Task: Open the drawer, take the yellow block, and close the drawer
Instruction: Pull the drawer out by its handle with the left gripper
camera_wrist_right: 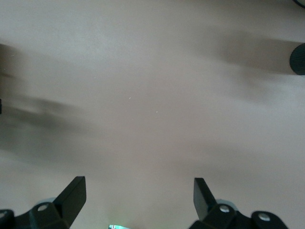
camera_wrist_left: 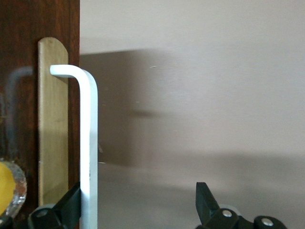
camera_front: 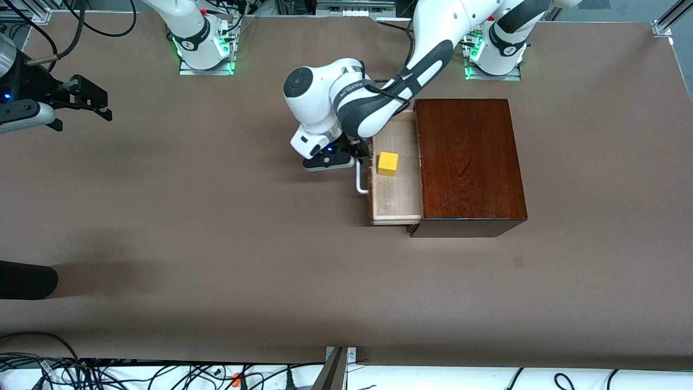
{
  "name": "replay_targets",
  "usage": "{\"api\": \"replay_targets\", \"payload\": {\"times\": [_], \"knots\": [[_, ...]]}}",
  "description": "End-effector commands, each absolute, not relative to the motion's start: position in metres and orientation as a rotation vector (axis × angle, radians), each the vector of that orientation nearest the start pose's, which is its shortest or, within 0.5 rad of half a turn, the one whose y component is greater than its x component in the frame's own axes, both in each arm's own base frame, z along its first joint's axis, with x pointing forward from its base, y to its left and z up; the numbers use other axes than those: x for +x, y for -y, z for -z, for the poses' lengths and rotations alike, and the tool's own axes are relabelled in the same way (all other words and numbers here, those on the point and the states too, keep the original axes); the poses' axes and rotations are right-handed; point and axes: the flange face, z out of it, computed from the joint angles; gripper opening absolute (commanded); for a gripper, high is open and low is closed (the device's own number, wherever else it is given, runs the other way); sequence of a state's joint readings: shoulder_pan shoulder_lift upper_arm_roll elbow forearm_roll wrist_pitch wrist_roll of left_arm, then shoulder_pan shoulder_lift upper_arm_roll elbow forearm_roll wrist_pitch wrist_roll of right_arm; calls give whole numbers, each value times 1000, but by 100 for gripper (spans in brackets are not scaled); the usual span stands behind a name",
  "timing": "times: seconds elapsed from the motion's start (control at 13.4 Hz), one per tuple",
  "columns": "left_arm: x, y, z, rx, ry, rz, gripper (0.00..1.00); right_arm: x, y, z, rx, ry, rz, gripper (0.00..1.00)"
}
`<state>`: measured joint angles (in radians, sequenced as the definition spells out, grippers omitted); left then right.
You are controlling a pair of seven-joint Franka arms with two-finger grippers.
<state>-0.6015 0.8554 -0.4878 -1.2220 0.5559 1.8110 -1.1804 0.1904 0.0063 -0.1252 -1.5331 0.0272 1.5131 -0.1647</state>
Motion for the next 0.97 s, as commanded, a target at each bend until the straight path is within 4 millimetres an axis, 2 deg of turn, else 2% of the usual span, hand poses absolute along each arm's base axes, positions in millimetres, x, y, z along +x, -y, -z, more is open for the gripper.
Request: {"api": "replay_targets", "payload": {"times": [0.0,0.3,0.45,0.52,0.67,0.82,0.89], "knots": [[456,602,-284,-2973,54,123,100,547,-38,-637,-3084,371,-42,100],[459,607,-290,-3010,58,149,100,547,-37,-637,-3086,369,-45,100],[462,605,-300,-3016,59,161,100,547,-37,-637,-3084,369,-45,100],[469,599,-313,-3017,71,168,100,547,-37,-637,-3086,369,-45,100],[480,577,-363,-3025,116,143,100,547,-37,-637,-3086,369,-45,100],[494,540,-433,-3067,98,65,100,547,-37,-637,-3086,369,-45,100],[504,511,-462,-3082,107,28,100,547,-37,-637,-3086,369,-45,100]]}}
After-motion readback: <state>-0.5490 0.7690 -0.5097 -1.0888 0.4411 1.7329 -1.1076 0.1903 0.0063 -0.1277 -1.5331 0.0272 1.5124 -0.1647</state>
